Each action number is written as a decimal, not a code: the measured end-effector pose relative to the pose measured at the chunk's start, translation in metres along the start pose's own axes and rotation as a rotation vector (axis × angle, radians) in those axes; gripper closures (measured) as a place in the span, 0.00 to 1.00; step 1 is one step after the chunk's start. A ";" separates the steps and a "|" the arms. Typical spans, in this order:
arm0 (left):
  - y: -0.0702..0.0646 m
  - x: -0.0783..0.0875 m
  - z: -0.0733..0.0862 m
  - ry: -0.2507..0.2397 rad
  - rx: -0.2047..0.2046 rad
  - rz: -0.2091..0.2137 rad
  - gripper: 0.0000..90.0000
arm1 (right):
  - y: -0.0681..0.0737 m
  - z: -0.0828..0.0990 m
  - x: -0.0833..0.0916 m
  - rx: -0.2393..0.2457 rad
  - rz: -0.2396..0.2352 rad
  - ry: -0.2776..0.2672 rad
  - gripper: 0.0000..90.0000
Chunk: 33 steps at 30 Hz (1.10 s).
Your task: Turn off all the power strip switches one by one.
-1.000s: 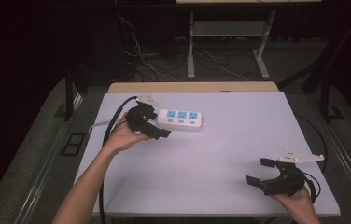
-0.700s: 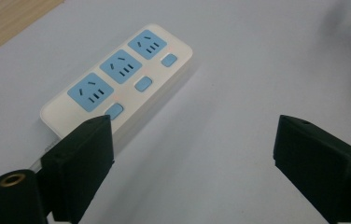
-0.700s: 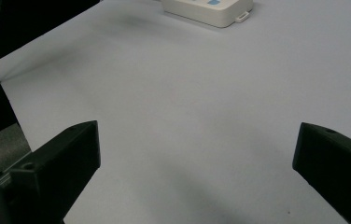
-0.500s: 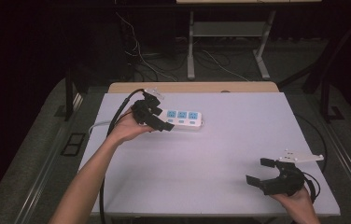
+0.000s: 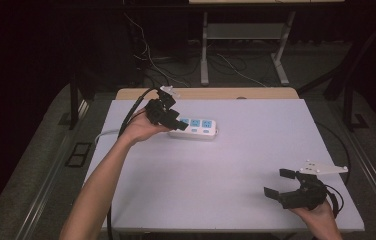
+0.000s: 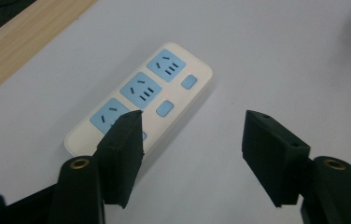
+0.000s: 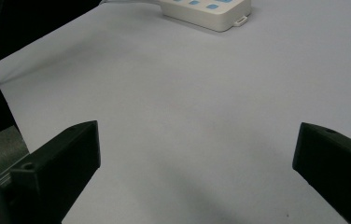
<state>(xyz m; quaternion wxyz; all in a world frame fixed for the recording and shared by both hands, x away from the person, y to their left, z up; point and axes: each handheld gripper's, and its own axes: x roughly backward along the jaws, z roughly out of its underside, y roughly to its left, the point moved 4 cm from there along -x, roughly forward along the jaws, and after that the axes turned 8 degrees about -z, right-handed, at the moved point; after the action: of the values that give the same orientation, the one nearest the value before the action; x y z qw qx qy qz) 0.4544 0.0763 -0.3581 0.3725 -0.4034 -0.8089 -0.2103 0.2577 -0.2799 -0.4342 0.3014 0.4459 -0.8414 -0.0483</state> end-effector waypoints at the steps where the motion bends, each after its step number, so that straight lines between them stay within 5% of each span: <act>1: 0.001 -0.001 -0.001 -0.002 0.001 -0.004 0.45 | 0.000 0.000 0.000 0.001 0.000 -0.001 0.01; 6: 0.005 -0.007 -0.001 -0.006 0.009 -0.015 0.54 | 0.000 0.000 0.000 0.000 0.000 0.001 0.01; 18: 0.015 -0.024 0.003 0.015 0.025 -0.004 0.96 | -0.001 0.001 0.000 0.001 0.002 0.003 0.01; 33: 0.022 -0.046 0.009 0.019 0.048 -0.024 0.99 | -0.002 0.001 0.001 0.000 -0.002 0.006 0.01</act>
<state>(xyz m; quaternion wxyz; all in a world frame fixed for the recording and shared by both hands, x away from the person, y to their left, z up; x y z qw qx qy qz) 0.4873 0.0719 -0.3984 0.3870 -0.3827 -0.8150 -0.1989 0.2584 -0.2818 -0.4354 0.3040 0.4471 -0.8399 -0.0470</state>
